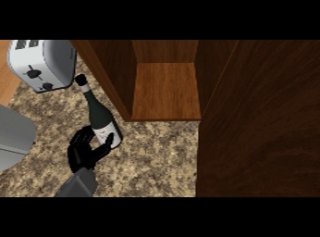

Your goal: Pick up the wine, place it into the cabinet and close the cabinet

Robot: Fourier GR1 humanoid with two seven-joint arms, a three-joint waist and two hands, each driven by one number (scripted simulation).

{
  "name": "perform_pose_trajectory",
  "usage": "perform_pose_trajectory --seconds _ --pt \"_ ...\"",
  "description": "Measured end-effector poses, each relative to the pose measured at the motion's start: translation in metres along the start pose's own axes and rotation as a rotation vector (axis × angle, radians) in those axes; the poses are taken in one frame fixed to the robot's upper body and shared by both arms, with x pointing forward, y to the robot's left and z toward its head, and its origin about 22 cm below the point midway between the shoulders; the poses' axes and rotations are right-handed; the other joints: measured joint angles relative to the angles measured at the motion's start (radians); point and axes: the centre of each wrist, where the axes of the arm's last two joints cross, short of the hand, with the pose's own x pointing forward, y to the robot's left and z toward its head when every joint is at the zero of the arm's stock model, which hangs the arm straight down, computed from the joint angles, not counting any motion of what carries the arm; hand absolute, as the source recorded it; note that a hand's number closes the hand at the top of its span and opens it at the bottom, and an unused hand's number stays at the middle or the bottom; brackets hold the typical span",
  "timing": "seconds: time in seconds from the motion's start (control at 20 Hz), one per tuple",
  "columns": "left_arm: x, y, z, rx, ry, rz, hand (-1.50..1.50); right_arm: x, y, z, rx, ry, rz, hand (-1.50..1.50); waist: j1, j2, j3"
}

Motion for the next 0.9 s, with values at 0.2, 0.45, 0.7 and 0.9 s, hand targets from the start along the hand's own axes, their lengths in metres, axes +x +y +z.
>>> perform_pose_trajectory --seconds 0.2,0.45,0.7,0.9 --pt "0.0 0.006 0.002 -0.123 -0.001 -0.001 1.5 -0.001 -0.003 0.003 -0.006 0.001 0.01 -1.5 -0.001 -0.002 -0.001" --pt "0.002 0.025 0.011 -0.395 0.028 0.008 1.5 -0.004 -0.004 0.005 -0.022 0.007 0.009 -1.5 0.009 -0.011 0.0" --pt "0.008 0.043 0.023 -0.506 0.035 0.019 1.5 -0.002 -0.007 0.007 -0.028 0.006 0.014 -1.5 0.015 -0.012 0.0" --pt "0.016 0.061 0.036 -0.543 0.052 0.046 1.5 -0.003 -0.001 0.006 -0.031 0.006 0.016 -1.5 0.019 -0.008 -0.003"
